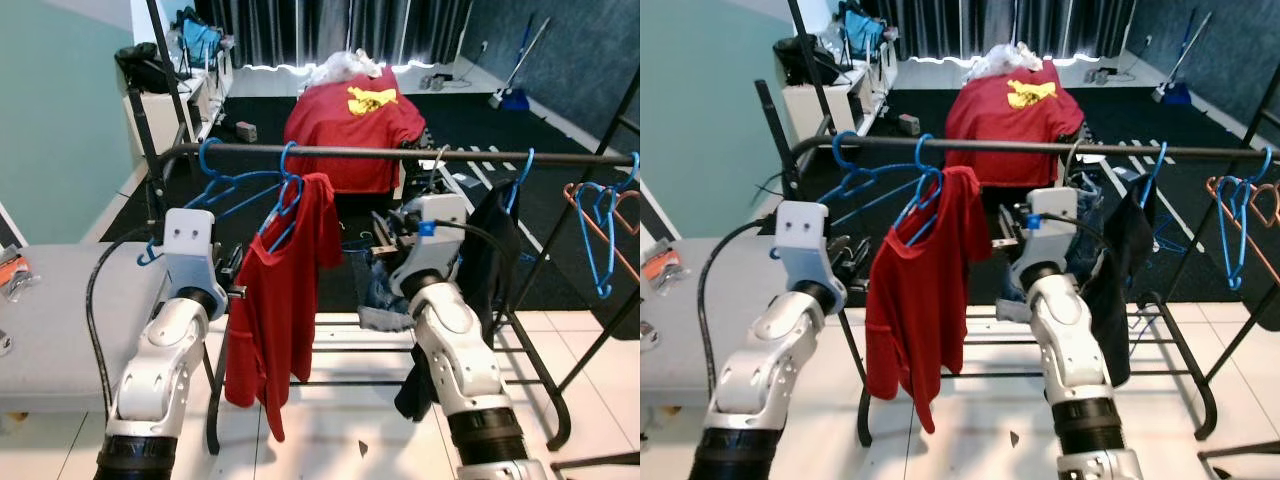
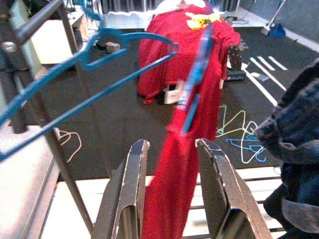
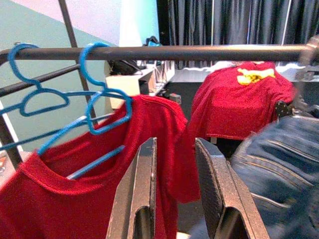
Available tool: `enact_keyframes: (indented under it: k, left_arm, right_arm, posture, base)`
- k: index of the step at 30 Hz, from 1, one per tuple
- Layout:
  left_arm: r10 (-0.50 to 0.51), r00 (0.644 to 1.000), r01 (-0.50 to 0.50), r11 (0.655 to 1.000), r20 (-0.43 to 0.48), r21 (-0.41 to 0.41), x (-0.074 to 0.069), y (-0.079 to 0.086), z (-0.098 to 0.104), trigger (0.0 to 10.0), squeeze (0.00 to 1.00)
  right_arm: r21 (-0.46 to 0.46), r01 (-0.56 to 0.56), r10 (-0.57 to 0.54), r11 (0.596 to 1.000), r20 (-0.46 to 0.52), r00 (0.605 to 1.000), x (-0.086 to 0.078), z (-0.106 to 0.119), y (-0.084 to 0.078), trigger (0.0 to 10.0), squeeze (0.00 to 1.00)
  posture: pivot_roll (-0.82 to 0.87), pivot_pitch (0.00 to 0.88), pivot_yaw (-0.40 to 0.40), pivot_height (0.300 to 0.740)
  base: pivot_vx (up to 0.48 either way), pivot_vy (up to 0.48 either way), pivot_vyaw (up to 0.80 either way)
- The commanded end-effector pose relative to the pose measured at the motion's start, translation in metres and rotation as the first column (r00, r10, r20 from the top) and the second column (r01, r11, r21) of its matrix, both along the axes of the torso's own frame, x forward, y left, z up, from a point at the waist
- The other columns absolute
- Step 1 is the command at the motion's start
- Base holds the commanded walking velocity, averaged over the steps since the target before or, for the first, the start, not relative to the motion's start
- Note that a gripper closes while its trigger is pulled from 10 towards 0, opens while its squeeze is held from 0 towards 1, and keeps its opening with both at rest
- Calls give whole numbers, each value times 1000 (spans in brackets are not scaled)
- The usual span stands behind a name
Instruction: Hang hanger
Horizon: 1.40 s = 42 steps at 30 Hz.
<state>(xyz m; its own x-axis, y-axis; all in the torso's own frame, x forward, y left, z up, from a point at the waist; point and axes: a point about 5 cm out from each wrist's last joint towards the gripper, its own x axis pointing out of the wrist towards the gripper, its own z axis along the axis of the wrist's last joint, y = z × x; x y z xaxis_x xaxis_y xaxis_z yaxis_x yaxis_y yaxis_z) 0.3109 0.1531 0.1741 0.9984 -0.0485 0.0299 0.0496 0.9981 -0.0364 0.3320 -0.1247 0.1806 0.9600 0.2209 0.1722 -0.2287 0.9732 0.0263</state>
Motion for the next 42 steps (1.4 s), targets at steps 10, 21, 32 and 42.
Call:
enact_keyframes:
  k: [10, 21, 32, 42]
  left_arm:
    - [-2, 1000, 3, 1000, -10, 10, 0, 1, -2, 10000, 0]
    - [-27, 998, 24, 999, -59, -48, -1, -2, -8, 10000, 0]
    - [-25, 998, 23, 999, -63, -28, 1, -4, -9, 10000, 0]
    - [-61, 997, 61, 998, -38, -13, -2, -6, -6, 10000, 0]
  right_arm:
    - [8, -1, 1, 1000, -11, 1000, 0, 0, 0, 10000, 0]
    - [11, -5, 5, 1000, -20, 1000, -2, 0, -1, 10000, 0]
    - [9, -24, 24, 1000, 2, 1000, -5, 4, 3, 10000, 0]
    - [7, -31, 31, 1000, 1, 1000, -6, 4, 3, 10000, 0]
  posture:
    - [-13, 8, -6, 740]
    - [-19, 6, 2, 740]
    - [-28, 1, 9, 740]
    - [-27, 1, 8, 740]
  base:
    - [0, -437, 0]
    - [0, 87, 0]
    - [0, 0, 0]
    - [0, 0, 0]
